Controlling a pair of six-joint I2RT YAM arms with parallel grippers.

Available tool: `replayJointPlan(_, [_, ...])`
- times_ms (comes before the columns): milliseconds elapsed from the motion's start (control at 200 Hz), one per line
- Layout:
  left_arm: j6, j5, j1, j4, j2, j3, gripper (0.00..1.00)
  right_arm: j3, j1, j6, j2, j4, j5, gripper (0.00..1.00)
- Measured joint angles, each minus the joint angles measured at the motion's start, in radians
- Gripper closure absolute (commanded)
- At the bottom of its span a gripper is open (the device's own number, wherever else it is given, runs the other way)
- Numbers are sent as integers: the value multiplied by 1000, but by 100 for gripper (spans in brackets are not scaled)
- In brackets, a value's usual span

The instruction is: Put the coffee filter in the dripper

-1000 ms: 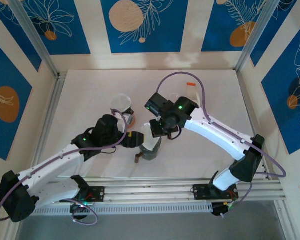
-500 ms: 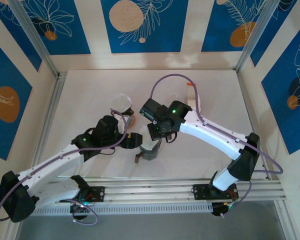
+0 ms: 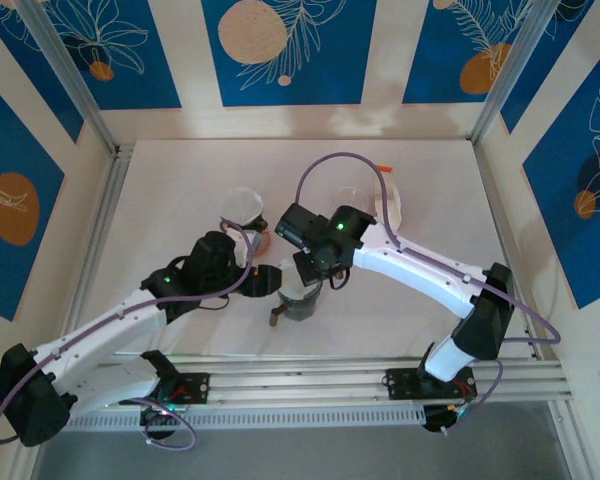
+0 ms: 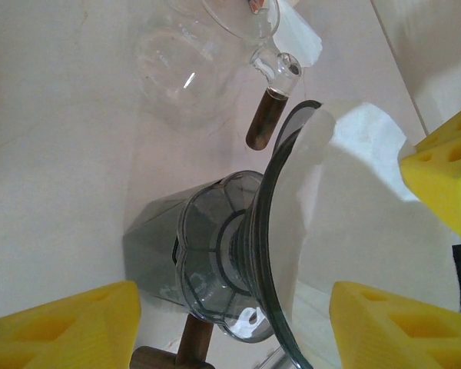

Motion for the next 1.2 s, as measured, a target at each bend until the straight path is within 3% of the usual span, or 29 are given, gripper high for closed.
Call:
replayJointPlan(80, [0,0,0,0,3,0,34,-2,1,0,6,0,6,87])
replayJointPlan(240, [0,0,0,0,4,0,34,-2,9,-19,-6,5,53,54])
replayJointPlan(515, [0,0,0,0,4,0,34,7,-12,-34,-66,28,44,40])
replayJointPlan(575, [0,0,0,0,4,0,33,-5,-20,-40,-65,48,11,28])
replayJointPlan(795, [0,0,0,0,4,0,33,-53,-45,-37,-2,100,-87,27])
replayJointPlan(1196, [-1,0,1,1,4,0,34,-95,-62,-38,39,117,-124,30])
